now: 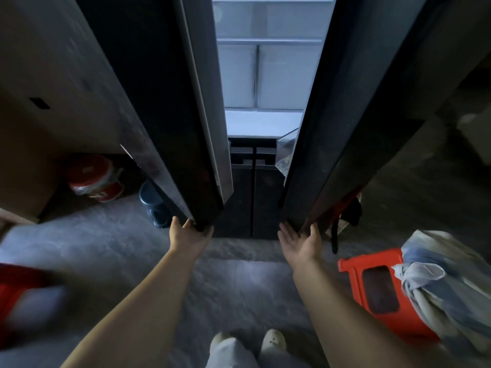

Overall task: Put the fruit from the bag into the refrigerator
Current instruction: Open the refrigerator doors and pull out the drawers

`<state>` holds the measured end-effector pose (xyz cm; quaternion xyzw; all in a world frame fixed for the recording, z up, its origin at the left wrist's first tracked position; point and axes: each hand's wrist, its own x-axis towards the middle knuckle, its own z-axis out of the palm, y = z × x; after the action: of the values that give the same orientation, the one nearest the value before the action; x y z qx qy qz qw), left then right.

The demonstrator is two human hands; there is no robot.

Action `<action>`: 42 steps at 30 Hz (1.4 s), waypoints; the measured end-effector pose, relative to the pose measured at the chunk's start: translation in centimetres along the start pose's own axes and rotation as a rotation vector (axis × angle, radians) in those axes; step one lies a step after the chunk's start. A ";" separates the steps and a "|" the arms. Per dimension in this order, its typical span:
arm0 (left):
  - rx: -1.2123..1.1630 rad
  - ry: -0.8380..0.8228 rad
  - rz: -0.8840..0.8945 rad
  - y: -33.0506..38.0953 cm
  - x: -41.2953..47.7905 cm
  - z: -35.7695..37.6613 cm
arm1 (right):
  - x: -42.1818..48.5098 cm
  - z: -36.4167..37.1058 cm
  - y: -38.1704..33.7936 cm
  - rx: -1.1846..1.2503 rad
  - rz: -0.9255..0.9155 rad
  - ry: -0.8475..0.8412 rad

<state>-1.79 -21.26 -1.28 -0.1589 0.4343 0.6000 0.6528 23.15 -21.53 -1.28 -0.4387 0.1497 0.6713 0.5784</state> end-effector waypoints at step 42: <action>1.619 0.195 1.118 12.7 -17.2 -13.6 | -10.6 16.8 24.1 -2.093 -1.123 -1.180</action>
<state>-16.93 -39.30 7.96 0.5148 0.7780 0.3282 0.1483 -6.27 -23.36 8.97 -0.3210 -0.9075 0.2290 0.1447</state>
